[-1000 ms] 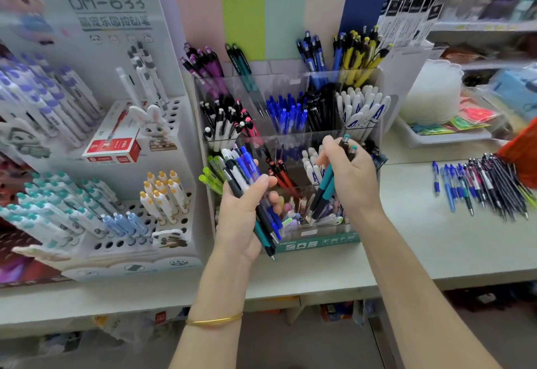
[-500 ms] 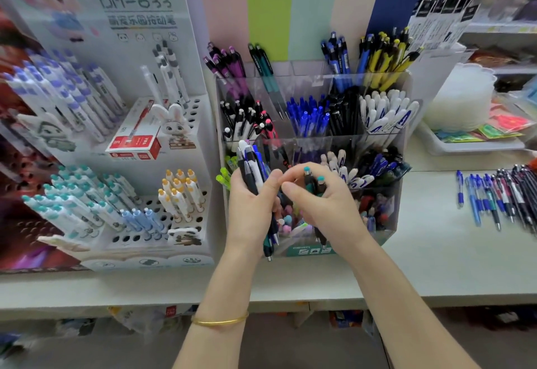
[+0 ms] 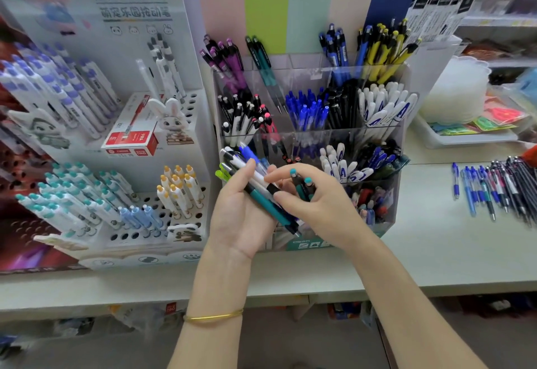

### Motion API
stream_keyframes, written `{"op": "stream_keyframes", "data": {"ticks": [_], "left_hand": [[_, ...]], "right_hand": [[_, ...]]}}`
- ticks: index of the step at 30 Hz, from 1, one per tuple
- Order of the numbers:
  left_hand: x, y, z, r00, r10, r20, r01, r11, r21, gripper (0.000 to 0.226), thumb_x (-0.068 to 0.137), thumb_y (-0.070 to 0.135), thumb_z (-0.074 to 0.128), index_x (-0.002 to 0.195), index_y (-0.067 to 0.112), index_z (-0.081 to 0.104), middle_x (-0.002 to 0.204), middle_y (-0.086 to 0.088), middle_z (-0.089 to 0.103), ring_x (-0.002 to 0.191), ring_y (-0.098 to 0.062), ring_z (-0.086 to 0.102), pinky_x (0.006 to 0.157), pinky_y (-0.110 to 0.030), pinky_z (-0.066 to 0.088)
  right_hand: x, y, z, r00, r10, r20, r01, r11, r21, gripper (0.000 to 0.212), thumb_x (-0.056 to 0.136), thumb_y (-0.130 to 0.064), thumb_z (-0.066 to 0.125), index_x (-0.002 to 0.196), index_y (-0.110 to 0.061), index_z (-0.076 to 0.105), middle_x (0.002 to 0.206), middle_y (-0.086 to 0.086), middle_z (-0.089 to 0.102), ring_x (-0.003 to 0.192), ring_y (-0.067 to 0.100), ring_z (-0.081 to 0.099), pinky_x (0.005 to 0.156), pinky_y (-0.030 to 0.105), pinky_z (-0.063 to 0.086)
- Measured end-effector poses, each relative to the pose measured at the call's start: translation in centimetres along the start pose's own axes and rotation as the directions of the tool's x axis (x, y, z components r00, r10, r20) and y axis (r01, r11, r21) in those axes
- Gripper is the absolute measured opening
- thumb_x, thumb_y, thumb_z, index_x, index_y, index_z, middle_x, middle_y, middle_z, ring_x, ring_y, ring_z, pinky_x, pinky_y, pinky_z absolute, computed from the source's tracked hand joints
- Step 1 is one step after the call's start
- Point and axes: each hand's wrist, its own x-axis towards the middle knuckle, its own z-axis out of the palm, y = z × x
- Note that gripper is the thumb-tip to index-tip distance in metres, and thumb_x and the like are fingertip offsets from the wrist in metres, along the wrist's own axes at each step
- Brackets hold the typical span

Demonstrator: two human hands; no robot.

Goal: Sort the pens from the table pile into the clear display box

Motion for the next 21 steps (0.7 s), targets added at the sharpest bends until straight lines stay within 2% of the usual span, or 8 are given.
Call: {"op": "stream_keyframes", "data": {"ticks": [2,4,6,7,10,14,18,21], "left_hand": [[-0.4,0.1,0.3,1.0,-0.003,-0.018,0.003,0.999,-0.042,0.042,0.09,0.036,0.054,0.116,0.002,0.053,0.116,-0.018,0.056,0.131,-0.033,0.046,0.115,-0.049,0.03],[-0.7,0.1,0.7,1.0,0.011,-0.026,-0.012,0.999,-0.044,0.039,0.097,0.041,0.045,0.098,0.005,0.057,0.086,-0.013,0.067,0.101,-0.026,0.064,0.107,-0.045,0.041],[-1.1,0.2,1.0,0.999,0.032,-0.013,-0.032,0.998,-0.048,0.038,0.1,0.041,0.041,0.093,0.008,0.058,0.07,-0.008,0.068,0.078,-0.022,0.07,0.09,-0.04,0.052],[-1.2,0.3,1.0,0.999,0.038,-0.006,-0.038,0.998,-0.052,0.037,0.1,0.039,0.041,0.094,0.007,0.058,0.072,-0.01,0.069,0.08,-0.024,0.07,0.087,-0.041,0.053],[-1.3,0.6,0.7,0.999,0.045,-0.006,-0.046,0.994,-0.095,0.036,0.099,0.033,0.043,0.103,0.001,0.06,0.088,-0.016,0.067,0.103,-0.032,0.061,0.098,-0.047,0.045],[-1.3,0.5,0.3,1.0,0.011,-0.012,-0.013,0.986,-0.164,0.036,0.095,0.033,0.048,0.101,0.0,0.061,0.091,-0.012,0.064,0.115,-0.029,0.056,0.109,-0.047,0.037],[-1.2,0.4,0.4,0.997,0.064,-0.03,-0.069,0.975,-0.21,0.024,0.085,0.028,0.06,0.095,0.006,0.061,0.078,-0.004,0.063,0.101,-0.017,0.058,0.109,-0.041,0.041],[-1.3,0.4,0.7,0.996,0.086,-0.024,-0.089,0.98,-0.179,0.013,0.089,0.023,0.058,0.087,0.01,0.06,0.071,0.001,0.059,0.066,-0.01,0.064,0.073,-0.035,0.06]], "right_hand": [[0.0,-0.3,0.1,1.0,0.014,-0.003,-0.013,0.998,0.056,0.022,0.088,0.002,0.061,0.099,-0.016,0.068,0.11,-0.013,0.064,0.093,-0.008,0.061,0.084,0.011,0.045],[0.0,-0.5,0.4,1.0,0.012,-0.004,-0.012,0.997,0.083,0.02,0.089,0.004,0.058,0.099,-0.012,0.066,0.104,-0.019,0.063,0.09,-0.012,0.06,0.081,0.009,0.045],[0.0,-0.6,0.6,1.0,-0.009,-0.02,0.01,0.997,0.082,0.02,0.09,0.005,0.057,0.099,-0.011,0.065,0.099,-0.021,0.063,0.088,-0.014,0.059,0.079,0.008,0.045],[0.1,-0.5,0.8,0.999,-0.023,-0.032,0.025,0.998,0.065,0.021,0.09,0.004,0.058,0.099,-0.014,0.064,0.1,-0.019,0.063,0.088,-0.013,0.058,0.079,0.009,0.044],[0.4,0.1,1.1,0.997,-0.054,-0.054,0.052,0.998,-0.042,0.022,0.089,-0.005,0.061,0.101,-0.024,0.065,0.111,-0.005,0.065,0.098,-0.001,0.058,0.091,0.023,0.047],[0.8,0.3,0.9,0.992,-0.126,-0.004,0.124,0.978,-0.166,0.026,0.084,-0.013,0.063,0.109,-0.019,0.069,0.1,-0.003,0.063,0.104,0.012,0.06,0.096,0.033,0.047],[1.1,0.3,0.6,0.98,-0.184,0.072,0.195,0.957,-0.213,0.028,0.083,-0.014,0.065,0.111,-0.017,0.07,0.091,-0.004,0.058,0.091,0.004,0.056,0.087,0.019,0.045],[1.1,0.1,0.4,0.977,-0.189,0.098,0.204,0.962,-0.182,0.025,0.087,-0.016,0.06,0.11,-0.016,0.071,0.089,-0.005,0.057,0.088,0.004,0.055,0.083,0.016,0.043]]}}
